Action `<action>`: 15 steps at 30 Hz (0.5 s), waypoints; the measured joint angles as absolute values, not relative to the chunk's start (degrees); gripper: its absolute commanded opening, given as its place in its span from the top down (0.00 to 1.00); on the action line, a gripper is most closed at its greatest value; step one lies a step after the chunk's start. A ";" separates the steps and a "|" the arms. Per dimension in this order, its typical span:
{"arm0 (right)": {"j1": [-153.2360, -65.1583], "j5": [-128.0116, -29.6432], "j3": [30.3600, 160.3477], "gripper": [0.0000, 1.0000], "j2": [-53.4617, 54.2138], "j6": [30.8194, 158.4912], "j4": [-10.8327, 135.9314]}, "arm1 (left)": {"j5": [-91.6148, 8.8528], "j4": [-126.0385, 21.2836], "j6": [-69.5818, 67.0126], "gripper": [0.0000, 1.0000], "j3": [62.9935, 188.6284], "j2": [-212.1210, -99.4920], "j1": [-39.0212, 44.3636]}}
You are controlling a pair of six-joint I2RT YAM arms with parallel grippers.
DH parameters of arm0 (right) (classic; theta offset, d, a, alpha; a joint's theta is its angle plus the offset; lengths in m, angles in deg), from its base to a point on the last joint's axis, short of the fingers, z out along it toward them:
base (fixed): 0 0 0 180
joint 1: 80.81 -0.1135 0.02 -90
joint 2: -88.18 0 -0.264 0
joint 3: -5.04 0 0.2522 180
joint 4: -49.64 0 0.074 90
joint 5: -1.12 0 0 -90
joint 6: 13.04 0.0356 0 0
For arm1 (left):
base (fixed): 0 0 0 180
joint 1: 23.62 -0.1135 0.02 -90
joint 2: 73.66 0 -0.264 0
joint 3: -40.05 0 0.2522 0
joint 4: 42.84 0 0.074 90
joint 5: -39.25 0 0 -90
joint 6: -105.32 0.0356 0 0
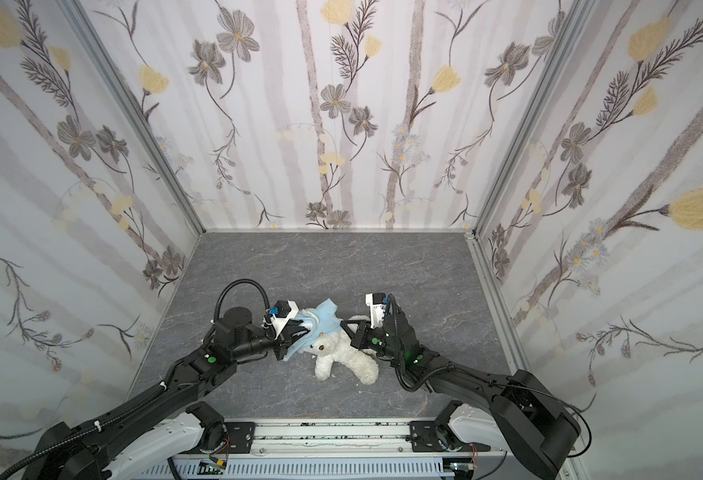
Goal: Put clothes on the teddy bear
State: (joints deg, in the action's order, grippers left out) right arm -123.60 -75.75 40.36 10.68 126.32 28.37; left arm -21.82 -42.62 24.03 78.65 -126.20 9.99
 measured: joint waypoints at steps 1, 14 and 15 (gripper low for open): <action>-123.53 -76.06 40.38 1.00 10.49 126.06 28.53 | -22.33 -42.58 23.66 1.00 78.52 -125.93 10.01; -122.70 -77.77 45.02 0.68 7.23 119.06 30.71 | -28.10 -41.59 10.63 1.00 77.78 -124.71 10.03; -122.55 -79.03 46.48 0.60 8.34 116.99 32.40 | -28.99 -40.96 8.93 1.00 77.80 -124.84 10.01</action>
